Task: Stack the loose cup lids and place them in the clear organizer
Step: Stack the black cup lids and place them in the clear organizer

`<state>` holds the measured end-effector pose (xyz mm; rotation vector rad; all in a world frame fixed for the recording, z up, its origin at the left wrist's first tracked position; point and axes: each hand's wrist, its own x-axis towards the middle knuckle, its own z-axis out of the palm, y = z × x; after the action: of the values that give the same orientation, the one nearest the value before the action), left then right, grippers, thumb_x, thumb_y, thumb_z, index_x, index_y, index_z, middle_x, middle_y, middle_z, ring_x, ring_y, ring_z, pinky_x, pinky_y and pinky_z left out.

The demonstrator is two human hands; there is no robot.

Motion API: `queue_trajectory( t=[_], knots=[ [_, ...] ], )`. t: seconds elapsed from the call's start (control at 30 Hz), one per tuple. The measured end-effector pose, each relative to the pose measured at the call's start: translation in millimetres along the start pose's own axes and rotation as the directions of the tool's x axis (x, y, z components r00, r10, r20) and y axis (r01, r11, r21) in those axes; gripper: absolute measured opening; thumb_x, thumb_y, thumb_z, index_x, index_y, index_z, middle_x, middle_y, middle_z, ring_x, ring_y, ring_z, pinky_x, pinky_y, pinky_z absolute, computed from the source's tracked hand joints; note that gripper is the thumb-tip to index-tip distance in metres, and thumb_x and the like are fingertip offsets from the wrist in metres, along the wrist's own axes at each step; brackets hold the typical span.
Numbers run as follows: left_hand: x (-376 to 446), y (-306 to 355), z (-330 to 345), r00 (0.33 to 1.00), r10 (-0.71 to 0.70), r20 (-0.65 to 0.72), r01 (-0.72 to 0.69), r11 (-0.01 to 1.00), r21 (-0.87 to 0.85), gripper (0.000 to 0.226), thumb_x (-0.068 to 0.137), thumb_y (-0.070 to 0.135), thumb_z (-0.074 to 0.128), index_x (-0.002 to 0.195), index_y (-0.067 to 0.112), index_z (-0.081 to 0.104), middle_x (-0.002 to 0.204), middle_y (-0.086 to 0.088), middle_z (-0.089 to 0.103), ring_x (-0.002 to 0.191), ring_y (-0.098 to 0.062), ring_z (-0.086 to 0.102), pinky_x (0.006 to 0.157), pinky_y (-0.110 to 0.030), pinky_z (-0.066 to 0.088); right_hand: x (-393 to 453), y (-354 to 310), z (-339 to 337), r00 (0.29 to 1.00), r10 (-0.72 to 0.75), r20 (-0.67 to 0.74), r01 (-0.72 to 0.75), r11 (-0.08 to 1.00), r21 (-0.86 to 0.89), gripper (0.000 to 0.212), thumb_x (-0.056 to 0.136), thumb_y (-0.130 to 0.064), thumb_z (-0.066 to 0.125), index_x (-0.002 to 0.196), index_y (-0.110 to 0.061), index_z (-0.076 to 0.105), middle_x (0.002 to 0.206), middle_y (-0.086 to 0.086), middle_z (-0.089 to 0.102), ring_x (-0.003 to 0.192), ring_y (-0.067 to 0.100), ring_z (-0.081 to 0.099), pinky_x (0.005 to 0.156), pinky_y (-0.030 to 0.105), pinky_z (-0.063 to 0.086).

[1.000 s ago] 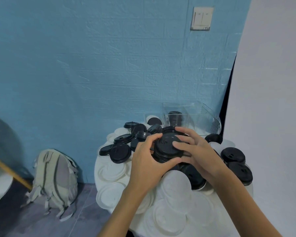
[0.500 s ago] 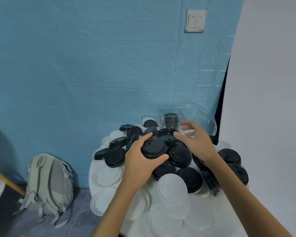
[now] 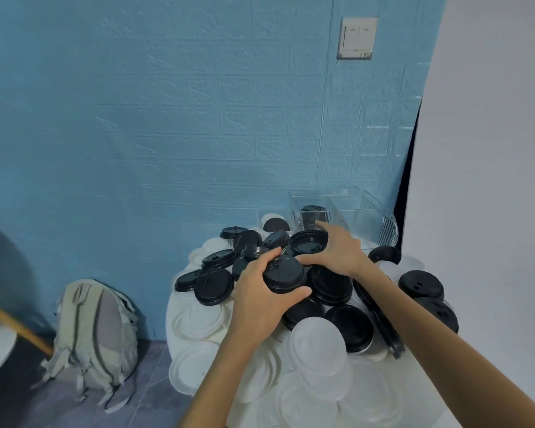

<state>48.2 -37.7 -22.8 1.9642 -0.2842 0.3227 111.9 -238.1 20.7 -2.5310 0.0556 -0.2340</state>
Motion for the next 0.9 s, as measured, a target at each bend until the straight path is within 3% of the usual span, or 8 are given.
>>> queue_trajectory(
  t=[0.2,0.27,0.37,0.5,0.6,0.7,0.8,0.9],
  knots=[
    [2.8,1.0,-0.4,1.0,-0.01,-0.01,0.01,1.0,0.013,0.09,0.061,0.049,0.094,0.141,0.044,0.052,0.13,0.019,0.059,0.123,-0.003,0.055,0.11,-0.035,0.047,-33.9,-7.9,-33.0,0.973,-0.231,-0.026,0.231,0.973,0.004,0.116,0.064,-0.022,0.093,0.156,-0.043,0.024,0.146,-0.003,0.035,0.123,0.024,0.052,0.109,0.043,0.046],
    [3.5,3.5,1.4,1.0,-0.003,-0.003,0.003,1.0,0.022,0.091,0.062,0.047,0.094,0.143,0.04,0.052,0.133,0.017,0.06,0.124,-0.004,0.055,0.11,-0.033,0.046,-45.3,-14.2,-41.2,0.939,-0.34,0.059,0.344,0.934,-0.094,0.115,0.068,-0.015,0.088,0.157,-0.045,0.02,0.144,-0.008,0.032,0.11,0.019,0.056,0.096,0.034,0.053],
    [2.4,7.7,6.1,1.0,0.021,0.001,-0.021,0.999,0.029,0.094,0.063,0.044,0.095,0.145,0.036,0.051,0.137,0.014,0.06,0.127,-0.006,0.055,0.111,-0.034,0.047,-56.5,-26.6,-48.9,0.892,-0.424,0.156,0.448,0.872,-0.195,0.111,0.071,-0.016,0.085,0.155,-0.048,0.02,0.143,-0.011,0.03,0.093,0.011,0.056,0.08,0.019,0.048],
    [-0.4,12.8,11.4,0.999,0.037,0.016,-0.037,0.999,-0.003,0.1,0.06,0.053,0.094,0.147,0.037,0.047,0.139,0.015,0.06,0.128,-0.004,0.055,0.11,-0.037,0.047,-56.3,-33.5,-53.5,0.834,-0.509,0.214,0.534,0.842,-0.073,0.114,0.063,-0.031,0.094,0.152,-0.048,0.025,0.139,-0.018,0.039,0.122,0.006,0.049,0.104,0.025,0.044],
    [0.1,18.2,8.9,0.998,0.062,0.011,-0.062,0.998,-0.033,0.111,0.058,0.058,0.092,0.152,0.036,0.038,0.141,0.016,0.06,0.13,-0.004,0.056,0.109,-0.037,0.048,-52.1,-32.3,-51.2,0.829,-0.505,0.241,0.478,0.863,0.165,0.114,0.06,-0.032,0.099,0.149,-0.047,0.03,0.134,-0.03,0.045,0.13,-0.006,0.046,0.11,0.018,0.039],
    [0.6,23.8,3.8,0.996,0.083,0.016,-0.083,0.996,-0.044,0.111,0.056,0.046,0.098,0.149,0.041,0.036,0.127,0.028,0.062,0.12,0.007,0.057,0.103,-0.022,0.049,-52.0,-33.2,-43.6,0.853,-0.459,0.249,0.361,0.862,0.355,0.098,0.061,-0.03,0.099,0.137,-0.046,0.04,0.134,-0.027,0.05,0.128,0.0,0.053,0.111,0.031,0.047],
    [1.4,25.7,1.1,0.997,0.079,0.006,-0.078,0.994,-0.071,0.128,0.055,0.036,0.101,0.155,0.044,0.022,0.108,0.042,0.054,0.107,0.02,0.056,0.087,-0.001,0.042,-52.7,-35.2,-35.1,0.87,-0.436,0.229,0.321,0.855,0.407,0.08,0.066,-0.032,0.096,0.131,-0.039,0.051,0.131,-0.021,0.056,0.118,0.009,0.064,0.105,0.04,0.053],
    [1.9,24.1,2.4,0.999,0.045,-0.001,-0.045,0.989,-0.138,0.137,0.052,0.031,0.103,0.157,0.048,0.017,0.111,0.031,0.063,0.097,0.024,0.058,0.081,0.001,0.043,-53.5,-36.9,-27.5,0.88,-0.419,0.225,0.304,0.859,0.412,0.066,0.072,-0.03,0.093,0.128,-0.034,0.059,0.125,-0.014,0.065,0.112,0.008,0.067,0.105,0.037,0.052]
  ],
)
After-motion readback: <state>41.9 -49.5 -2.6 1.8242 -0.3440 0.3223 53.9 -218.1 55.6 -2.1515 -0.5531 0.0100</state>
